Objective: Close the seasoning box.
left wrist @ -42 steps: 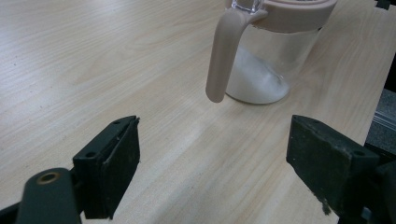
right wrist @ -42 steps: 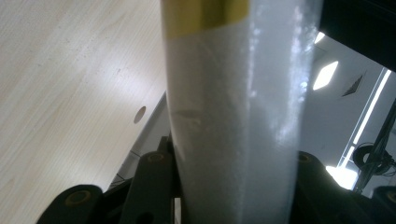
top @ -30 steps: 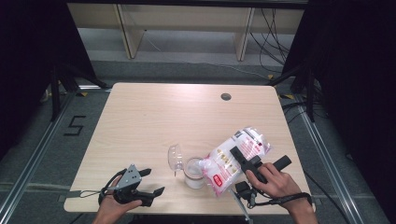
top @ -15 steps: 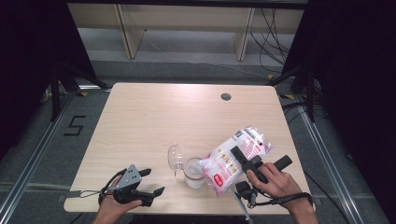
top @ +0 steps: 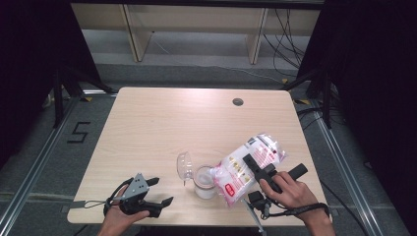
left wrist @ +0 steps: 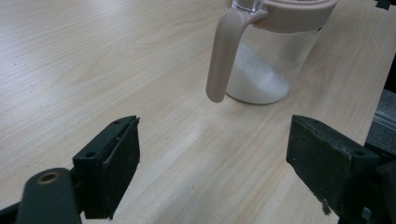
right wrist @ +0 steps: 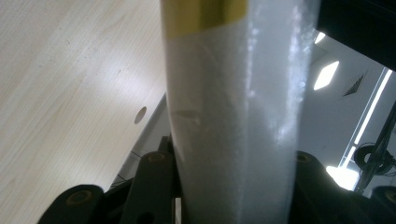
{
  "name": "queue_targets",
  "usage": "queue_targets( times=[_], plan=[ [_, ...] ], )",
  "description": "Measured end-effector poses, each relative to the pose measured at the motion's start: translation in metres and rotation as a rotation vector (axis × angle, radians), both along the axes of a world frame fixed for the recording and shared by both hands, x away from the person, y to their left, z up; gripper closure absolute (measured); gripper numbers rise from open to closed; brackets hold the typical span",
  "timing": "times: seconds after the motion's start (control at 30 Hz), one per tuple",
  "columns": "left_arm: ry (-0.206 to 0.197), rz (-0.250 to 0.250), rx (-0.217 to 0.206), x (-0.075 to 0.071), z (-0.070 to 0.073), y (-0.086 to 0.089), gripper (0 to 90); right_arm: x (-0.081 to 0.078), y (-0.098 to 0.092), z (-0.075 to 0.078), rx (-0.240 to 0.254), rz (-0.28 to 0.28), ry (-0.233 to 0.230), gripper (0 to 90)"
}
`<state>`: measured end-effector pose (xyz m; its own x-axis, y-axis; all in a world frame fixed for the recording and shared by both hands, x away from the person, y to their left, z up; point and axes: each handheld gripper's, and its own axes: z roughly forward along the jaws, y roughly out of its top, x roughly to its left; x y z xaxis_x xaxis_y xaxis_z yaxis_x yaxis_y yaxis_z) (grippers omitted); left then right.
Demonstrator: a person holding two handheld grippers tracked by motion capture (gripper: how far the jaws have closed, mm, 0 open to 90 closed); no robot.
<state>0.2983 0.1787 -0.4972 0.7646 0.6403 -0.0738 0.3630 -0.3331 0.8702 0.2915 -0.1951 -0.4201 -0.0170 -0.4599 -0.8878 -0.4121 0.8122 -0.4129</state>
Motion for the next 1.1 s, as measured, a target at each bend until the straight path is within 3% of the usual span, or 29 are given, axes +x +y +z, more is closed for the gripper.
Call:
queue_targets(
  times=[0.5,0.53,1.1],
  plan=[
    [-0.001,0.0,0.001,0.0,0.0,0.0001,17.1,-0.0006,0.0007,0.0016,-0.023,0.001,-0.012,67.9],
    [-0.001,-0.001,0.001,0.0,0.0001,0.0001,17.1,0.0003,0.002,0.0021,-0.041,0.013,-0.013,67.9],
    [0.001,-0.001,0.002,0.0,0.0,-0.0001,17.1,-0.0005,0.0023,0.0026,-0.044,0.013,-0.017,67.9]
  ],
)
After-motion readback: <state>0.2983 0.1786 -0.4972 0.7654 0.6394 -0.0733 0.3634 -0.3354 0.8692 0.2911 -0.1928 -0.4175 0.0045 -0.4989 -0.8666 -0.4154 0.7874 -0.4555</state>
